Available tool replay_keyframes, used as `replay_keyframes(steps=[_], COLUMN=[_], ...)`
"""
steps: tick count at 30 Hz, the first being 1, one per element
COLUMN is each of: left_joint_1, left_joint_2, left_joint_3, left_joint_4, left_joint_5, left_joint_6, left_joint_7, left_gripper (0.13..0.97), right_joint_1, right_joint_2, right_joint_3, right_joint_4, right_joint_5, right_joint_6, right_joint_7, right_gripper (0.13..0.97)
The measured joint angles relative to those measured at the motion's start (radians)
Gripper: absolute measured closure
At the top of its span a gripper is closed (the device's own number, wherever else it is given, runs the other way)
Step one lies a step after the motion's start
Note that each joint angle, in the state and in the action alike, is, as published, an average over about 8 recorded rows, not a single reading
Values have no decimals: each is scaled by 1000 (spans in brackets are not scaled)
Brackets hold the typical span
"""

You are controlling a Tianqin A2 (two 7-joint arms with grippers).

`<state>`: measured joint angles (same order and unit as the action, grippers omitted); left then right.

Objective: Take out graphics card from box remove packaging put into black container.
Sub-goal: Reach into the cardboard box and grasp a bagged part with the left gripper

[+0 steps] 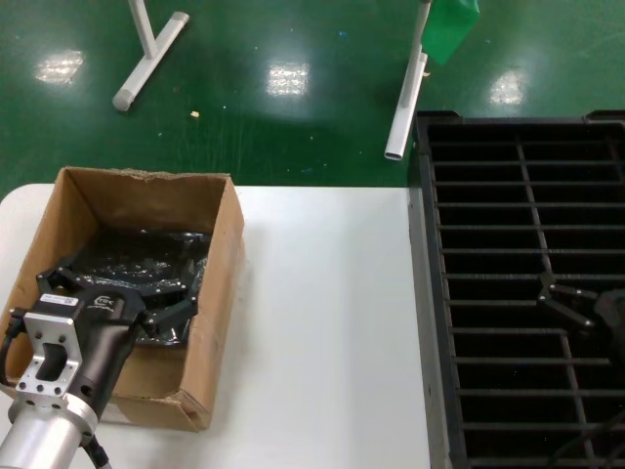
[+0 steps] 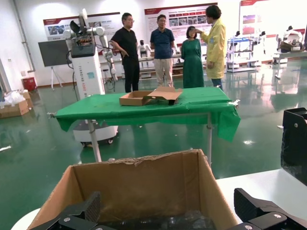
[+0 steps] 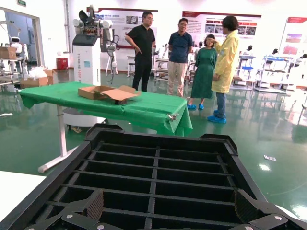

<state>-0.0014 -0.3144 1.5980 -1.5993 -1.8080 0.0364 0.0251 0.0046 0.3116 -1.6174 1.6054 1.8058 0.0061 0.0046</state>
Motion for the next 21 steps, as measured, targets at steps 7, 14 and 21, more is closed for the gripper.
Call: replay_keyframes(steps=[7, 14, 21], left_joint_1=[0, 0, -4], left_joint_2=[0, -1, -41], left_joint_3=[0, 1, 28], left_joint_4=[0, 0, -8], left_joint_5=[0, 0, -12], left_joint_6=[0, -1, -42], left_joint_7=[0, 0, 1], left_gripper=[132, 132, 132], right_joint_1=[0, 0, 0], right_joint_2=[0, 0, 0], right_joint_3=[0, 0, 0], right_joint_4=[0, 0, 0], right_joint_5=[0, 0, 0], right_joint_6=[0, 0, 0], right_joint_7=[0, 0, 0], right_gripper=[129, 129, 129])
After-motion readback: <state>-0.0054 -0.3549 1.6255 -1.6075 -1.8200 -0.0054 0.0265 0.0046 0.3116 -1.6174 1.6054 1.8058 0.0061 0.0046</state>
